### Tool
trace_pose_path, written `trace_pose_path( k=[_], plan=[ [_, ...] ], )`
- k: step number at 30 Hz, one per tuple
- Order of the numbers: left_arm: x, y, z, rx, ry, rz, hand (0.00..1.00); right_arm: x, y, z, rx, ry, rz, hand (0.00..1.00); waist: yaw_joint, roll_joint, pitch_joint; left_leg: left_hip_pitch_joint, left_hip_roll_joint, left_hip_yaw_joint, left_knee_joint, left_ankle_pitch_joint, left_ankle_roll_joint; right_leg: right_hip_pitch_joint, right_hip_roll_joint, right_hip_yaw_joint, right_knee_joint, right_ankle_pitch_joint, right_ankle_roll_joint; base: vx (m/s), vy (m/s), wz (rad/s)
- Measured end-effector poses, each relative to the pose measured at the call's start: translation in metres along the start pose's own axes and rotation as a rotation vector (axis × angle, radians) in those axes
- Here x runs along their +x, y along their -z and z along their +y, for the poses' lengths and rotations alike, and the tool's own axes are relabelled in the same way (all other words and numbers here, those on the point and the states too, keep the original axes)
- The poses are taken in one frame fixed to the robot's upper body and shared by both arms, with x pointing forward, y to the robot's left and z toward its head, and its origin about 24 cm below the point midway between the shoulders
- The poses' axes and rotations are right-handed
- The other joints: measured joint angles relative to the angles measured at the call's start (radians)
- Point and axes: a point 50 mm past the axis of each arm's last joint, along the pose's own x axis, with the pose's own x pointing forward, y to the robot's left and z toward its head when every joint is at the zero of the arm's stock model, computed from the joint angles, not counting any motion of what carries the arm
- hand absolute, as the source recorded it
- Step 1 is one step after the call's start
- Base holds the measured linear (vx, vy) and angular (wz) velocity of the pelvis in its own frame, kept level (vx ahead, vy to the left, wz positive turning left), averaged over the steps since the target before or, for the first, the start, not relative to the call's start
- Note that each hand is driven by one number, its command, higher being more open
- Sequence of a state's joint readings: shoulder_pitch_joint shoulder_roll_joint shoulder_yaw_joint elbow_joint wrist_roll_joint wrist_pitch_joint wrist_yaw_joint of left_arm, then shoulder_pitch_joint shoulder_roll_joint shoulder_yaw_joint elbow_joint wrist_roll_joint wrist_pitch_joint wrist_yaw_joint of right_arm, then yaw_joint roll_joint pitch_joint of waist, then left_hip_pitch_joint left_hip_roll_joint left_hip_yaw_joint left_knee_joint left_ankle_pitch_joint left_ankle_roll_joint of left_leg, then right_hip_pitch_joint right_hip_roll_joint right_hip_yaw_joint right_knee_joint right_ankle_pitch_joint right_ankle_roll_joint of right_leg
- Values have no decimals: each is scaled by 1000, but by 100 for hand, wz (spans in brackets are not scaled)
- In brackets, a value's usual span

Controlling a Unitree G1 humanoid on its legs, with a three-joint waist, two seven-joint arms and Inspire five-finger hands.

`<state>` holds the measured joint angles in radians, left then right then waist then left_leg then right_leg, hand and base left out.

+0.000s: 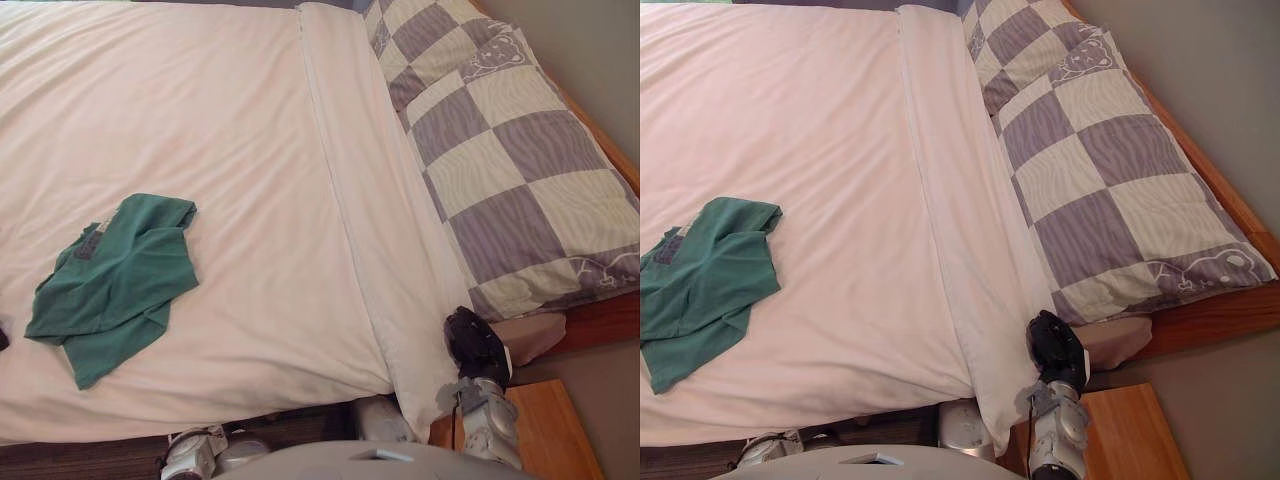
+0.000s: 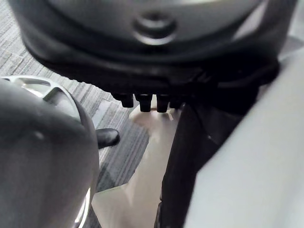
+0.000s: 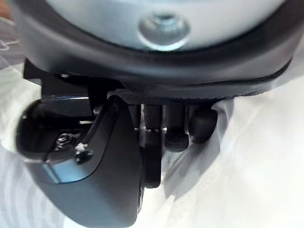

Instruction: Tidy up the quilt and then pick up the clothes from the bed and put them into the laundry hamper

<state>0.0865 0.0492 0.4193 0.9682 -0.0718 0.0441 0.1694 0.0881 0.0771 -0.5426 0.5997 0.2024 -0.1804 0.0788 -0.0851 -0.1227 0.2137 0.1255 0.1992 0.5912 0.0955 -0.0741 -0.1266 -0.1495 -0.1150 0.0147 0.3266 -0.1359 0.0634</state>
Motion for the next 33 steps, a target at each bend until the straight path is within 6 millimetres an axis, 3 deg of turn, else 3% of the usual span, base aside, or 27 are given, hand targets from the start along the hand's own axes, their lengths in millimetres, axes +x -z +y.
trace_pose_path(
  k=[6,9,13,16,20,21,23,25,27,28,29,30,31,32,33],
  plan=[
    [0,1,0,1,16,5,100,7,-1,-7,-4,40,16,0,1,11,-8,-18,2,-1,-14,4,1,95,3,-30,-231,142,34,55,54,1],
    [0,3,-1,-1,19,16,100,7,0,-13,-8,55,23,0,3,18,-11,-15,1,-3,-11,4,1,126,0,-55,-284,170,32,50,23,3],
    [0,4,-1,-9,26,19,100,3,5,-21,24,91,40,0,4,23,-14,-12,13,-25,15,-9,2,175,1,-82,-334,183,33,-15,-10,17],
    [-1,5,-3,-38,33,20,100,2,7,-25,42,101,44,0,11,40,-10,-39,48,-36,113,-63,2,202,8,-94,-337,183,30,-66,9,2],
    [-2,4,-8,-47,63,7,100,1,3,-33,41,128,35,0,9,65,-8,-98,86,-68,247,-122,19,131,2,-94,-208,125,32,-78,66,8],
    [-2,3,-8,-50,68,3,100,-1,7,-38,38,145,59,0,9,64,-8,-111,90,-72,280,-130,23,111,-13,-84,-172,99,26,-77,163,-3],
    [-2,2,-6,-64,64,-1,100,-11,19,-50,43,184,112,0,3,32,-9,-137,87,-104,343,-135,23,98,-46,-59,-154,86,27,-55,156,-12],
    [-3,8,-7,-89,51,32,100,-26,33,-72,62,278,194,0,-14,60,-12,-149,161,-175,502,-168,33,93,-49,-10,-157,83,34,-6,178,-36],
    [-4,16,-5,-73,37,52,100,-49,61,-92,80,379,339,0,-40,73,-19,-106,178,-273,431,-133,45,64,-62,25,-158,97,54,7,256,-38],
    [-6,22,-9,-49,49,53,100,-70,84,-103,102,455,474,0,-42,89,-31,-47,135,-340,279,-131,-39,21,-61,43,-163,109,75,-35,349,-40],
    [-7,22,-12,-8,61,39,100,-94,108,-108,114,504,625,0,-69,102,-42,-11,112,-305,154,-154,-62,5,-75,27,-186,125,73,-35,386,-41],
    [-7,19,-11,20,68,14,100,-130,139,-105,141,534,792,0,-80,85,-40,6,93,-261,101,-160,-109,-21,-87,21,-184,181,69,-18,291,-34],
    [-6,19,-9,27,60,19,100,-149,151,-104,143,546,875,0,-80,79,-39,15,86,-242,96,-159,-109,-25,-91,20,-190,208,76,-26,193,-67],
    [-6,24,-6,27,36,65,100,-177,164,-108,137,564,993,0,-82,77,-48,39,83,-200,91,-163,-112,-25,-85,-2,-216,254,64,-48,132,-93],
    [-6,30,-3,33,18,103,100,-193,168,-110,124,575,1032,0,-88,80,-51,50,81,-162,91,-168,-111,-29,-77,-11,-243,289,42,-60,103,-106]
  ],
)
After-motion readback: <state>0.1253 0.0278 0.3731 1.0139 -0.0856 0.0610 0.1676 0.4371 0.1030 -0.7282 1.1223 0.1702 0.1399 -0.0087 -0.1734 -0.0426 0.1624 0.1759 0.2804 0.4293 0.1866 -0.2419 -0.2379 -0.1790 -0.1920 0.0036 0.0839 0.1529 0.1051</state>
